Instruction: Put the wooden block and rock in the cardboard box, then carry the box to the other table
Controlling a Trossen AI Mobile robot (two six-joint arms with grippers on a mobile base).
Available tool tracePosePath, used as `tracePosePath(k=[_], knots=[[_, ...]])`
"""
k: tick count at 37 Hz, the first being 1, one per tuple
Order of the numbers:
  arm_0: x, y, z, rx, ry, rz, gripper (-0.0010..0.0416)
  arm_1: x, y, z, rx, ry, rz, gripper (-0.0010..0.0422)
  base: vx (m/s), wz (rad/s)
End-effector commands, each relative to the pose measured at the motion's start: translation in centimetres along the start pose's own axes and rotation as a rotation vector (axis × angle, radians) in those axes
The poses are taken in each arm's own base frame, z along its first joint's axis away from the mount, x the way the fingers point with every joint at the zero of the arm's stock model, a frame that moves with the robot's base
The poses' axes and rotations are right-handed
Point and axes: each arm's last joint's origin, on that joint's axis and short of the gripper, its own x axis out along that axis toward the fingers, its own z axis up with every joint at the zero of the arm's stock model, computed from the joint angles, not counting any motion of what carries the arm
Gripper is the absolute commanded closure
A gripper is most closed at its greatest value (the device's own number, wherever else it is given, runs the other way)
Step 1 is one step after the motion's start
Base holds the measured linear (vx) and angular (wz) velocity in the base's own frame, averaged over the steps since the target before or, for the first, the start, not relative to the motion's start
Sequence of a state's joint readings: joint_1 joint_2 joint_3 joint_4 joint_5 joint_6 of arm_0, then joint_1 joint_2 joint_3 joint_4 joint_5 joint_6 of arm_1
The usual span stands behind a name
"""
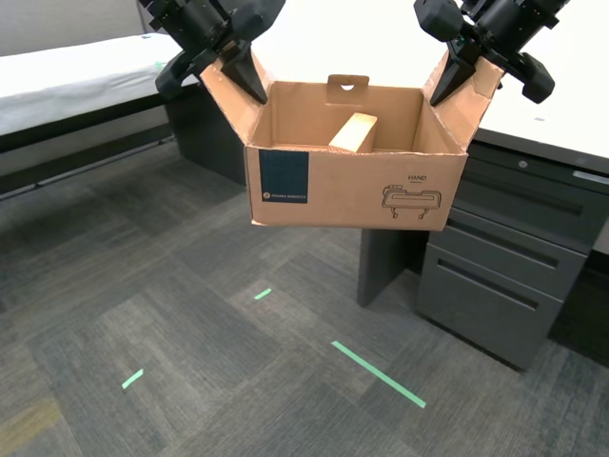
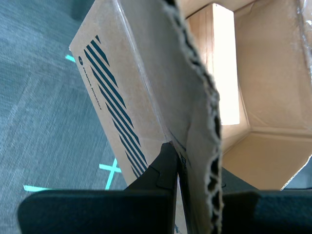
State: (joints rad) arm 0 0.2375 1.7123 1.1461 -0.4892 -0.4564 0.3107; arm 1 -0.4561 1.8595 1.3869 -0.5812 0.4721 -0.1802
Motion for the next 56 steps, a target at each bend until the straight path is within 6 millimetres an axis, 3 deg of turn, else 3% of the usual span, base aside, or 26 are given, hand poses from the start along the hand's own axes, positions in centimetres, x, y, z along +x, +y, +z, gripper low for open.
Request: tracePosePath(k=[1,22,56], knots=[[0.07,0.24,-0.17,0.005,0.020,0.023,0.0406,-0.01,-0.35,0.31,0.029,-0.023,-0.042,0.0413,0.031,0.071],[0.16,0.31,-0.77,0.012,0.073,0.009,0.0407,-0.01,-0.28,-0.02,-0.059,0.009,-0.034,0.0413,0.078,0.038],[0.19,0.13,-0.67,0.005,0.043,-0.074,0.0407,0.07,-0.23,-0.16,0.017,0.021,-0.032,0.0413,0.113,0.028]])
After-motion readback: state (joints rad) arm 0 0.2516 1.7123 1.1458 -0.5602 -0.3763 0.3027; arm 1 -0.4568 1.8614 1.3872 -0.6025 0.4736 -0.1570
